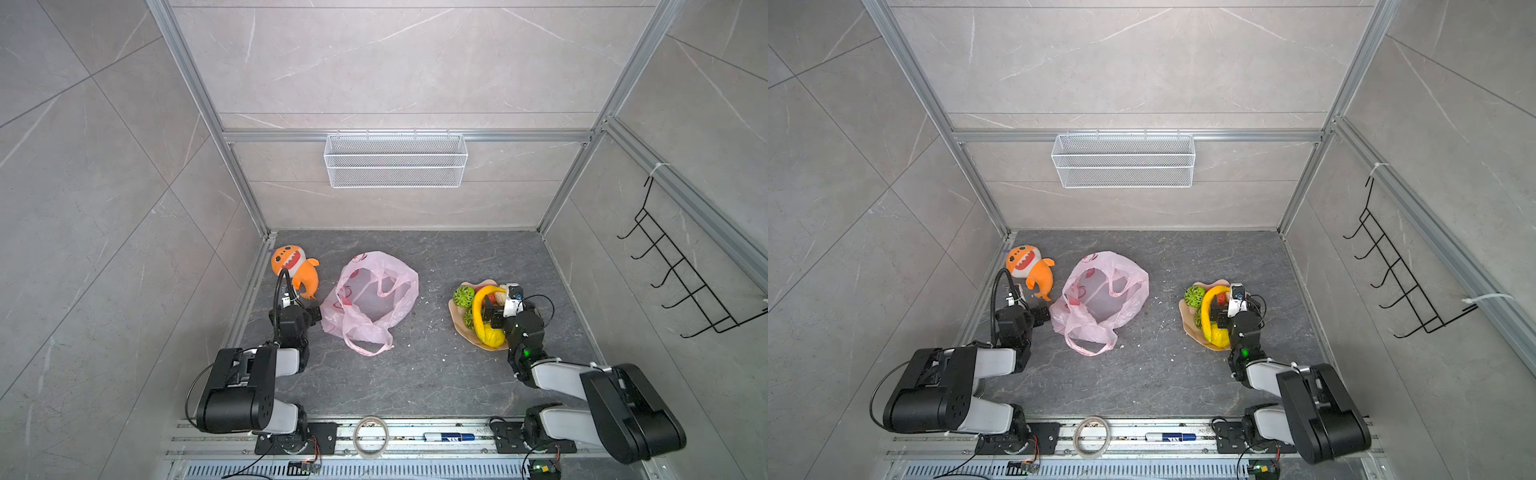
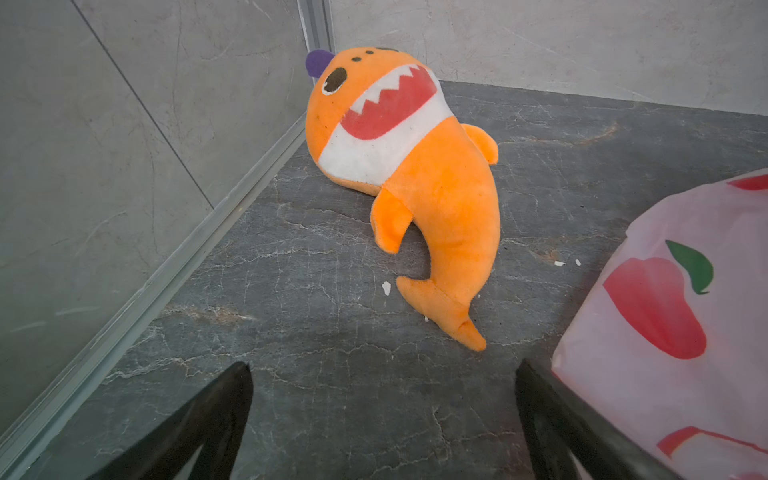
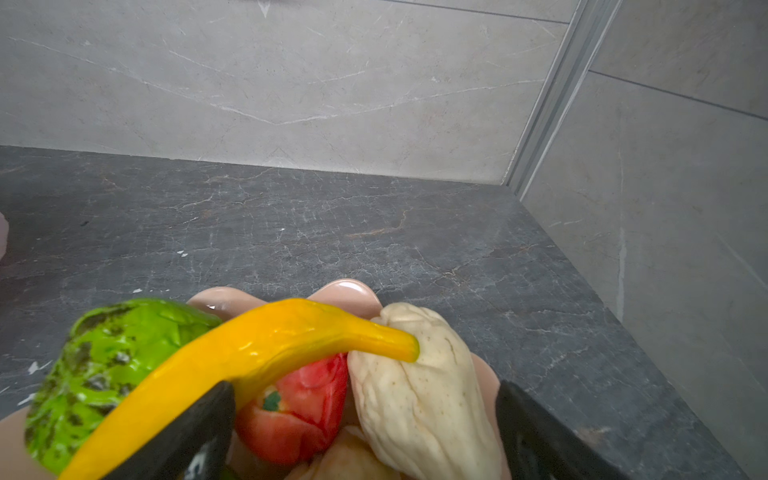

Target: Take the fake fruits out of the plastic bag

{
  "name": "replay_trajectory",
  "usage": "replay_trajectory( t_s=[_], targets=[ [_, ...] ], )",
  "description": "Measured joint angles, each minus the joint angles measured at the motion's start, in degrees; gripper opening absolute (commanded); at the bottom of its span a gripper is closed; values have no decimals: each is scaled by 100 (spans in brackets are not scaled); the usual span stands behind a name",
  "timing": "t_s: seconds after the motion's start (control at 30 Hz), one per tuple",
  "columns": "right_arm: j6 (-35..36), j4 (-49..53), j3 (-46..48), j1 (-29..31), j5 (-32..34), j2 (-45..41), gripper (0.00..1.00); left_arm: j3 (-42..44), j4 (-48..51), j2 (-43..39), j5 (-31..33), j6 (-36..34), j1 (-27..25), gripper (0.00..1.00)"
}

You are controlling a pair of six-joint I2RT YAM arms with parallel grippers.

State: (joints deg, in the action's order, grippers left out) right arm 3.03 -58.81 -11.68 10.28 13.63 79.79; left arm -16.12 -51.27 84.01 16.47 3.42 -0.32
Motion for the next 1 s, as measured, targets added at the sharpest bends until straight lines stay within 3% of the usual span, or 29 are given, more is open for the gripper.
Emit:
replay_trajectory(
  t_s=[0.13,0.53,1.0],
  targets=[
    [-72,-809,-26,0,52,717,99,92,-170,68,-63,-48,0,100],
    [-151,-44,-612,0,205,715,99,-2,-179,168,-219,-122,0,100],
    [-195,164,-634,0,227,715,99,-225,153,175,-317,-129,0,100]
  ],
)
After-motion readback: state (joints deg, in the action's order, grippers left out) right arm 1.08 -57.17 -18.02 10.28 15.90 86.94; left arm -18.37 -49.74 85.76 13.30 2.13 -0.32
